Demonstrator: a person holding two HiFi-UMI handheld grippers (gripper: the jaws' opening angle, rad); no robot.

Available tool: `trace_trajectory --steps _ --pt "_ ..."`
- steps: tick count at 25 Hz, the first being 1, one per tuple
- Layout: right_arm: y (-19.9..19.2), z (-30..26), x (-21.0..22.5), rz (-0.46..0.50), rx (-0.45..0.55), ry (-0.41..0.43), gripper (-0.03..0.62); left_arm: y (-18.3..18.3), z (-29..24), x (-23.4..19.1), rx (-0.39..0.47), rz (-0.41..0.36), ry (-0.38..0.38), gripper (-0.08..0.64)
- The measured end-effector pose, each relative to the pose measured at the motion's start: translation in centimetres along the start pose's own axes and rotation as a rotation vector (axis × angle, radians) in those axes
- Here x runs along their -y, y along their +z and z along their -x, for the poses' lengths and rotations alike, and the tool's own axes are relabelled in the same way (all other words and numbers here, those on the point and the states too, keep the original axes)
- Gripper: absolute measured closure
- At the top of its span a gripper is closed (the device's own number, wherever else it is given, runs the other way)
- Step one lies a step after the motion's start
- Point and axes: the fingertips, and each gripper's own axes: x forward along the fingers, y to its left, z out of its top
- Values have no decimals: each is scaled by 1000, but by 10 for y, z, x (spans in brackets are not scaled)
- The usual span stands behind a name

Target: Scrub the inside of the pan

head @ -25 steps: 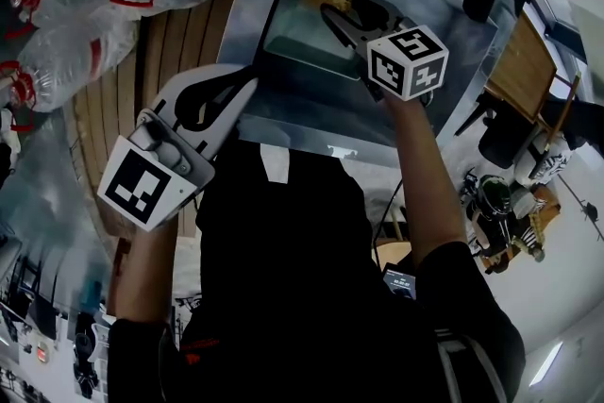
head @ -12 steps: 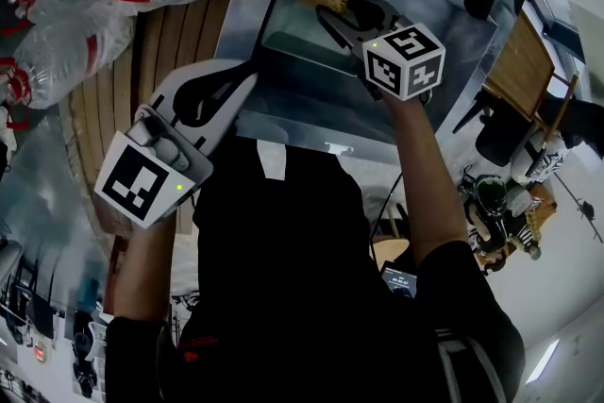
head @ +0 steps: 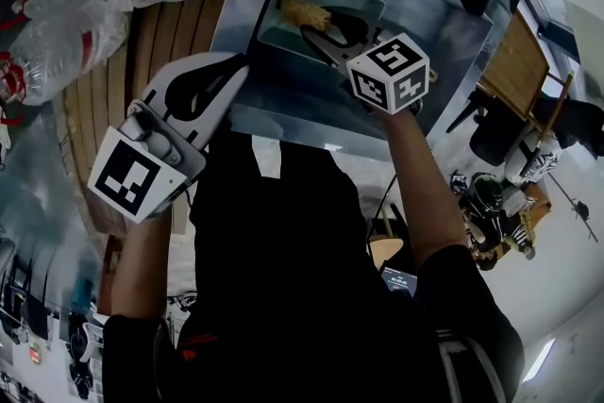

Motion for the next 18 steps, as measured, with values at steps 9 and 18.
trace_trajectory --steps 9,18 --pt "-14 0 -25 26 -43 56 410 -2 -1 10 9 5 -3 537" --pt "-4 10 -20 -5 15 59 408 2 -7 15 7 -4 -9 537"
